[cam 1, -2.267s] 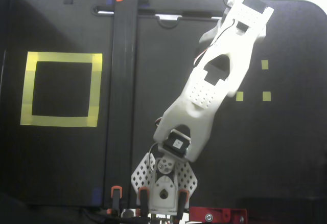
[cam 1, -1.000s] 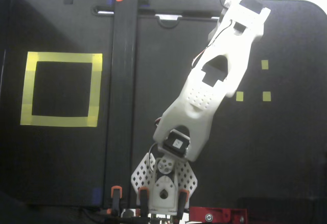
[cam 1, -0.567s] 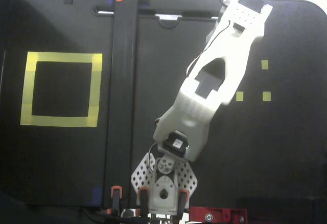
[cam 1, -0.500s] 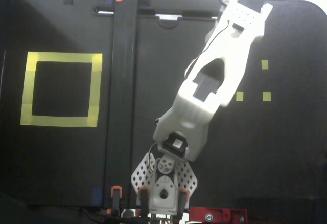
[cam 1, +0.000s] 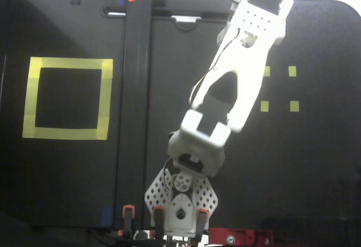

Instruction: Grasp the block and place it in the designated area.

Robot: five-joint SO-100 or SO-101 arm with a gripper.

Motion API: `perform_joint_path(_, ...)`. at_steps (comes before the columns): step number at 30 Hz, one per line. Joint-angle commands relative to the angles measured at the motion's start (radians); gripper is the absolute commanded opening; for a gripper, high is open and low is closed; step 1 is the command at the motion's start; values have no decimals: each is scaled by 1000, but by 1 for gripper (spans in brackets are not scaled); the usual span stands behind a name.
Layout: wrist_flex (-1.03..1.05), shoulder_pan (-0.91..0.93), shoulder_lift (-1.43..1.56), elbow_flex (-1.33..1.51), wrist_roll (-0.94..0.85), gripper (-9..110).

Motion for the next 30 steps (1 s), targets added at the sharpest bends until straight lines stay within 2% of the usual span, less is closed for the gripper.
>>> perform_joint_path(1,21,-23,84,11,18,21)
perform_joint_path(7,20,-52,176,117,32,21)
perform_joint_path(16,41,-114,181,121,89,21)
perform_joint_path(30,-8,-554,103,120,548,21)
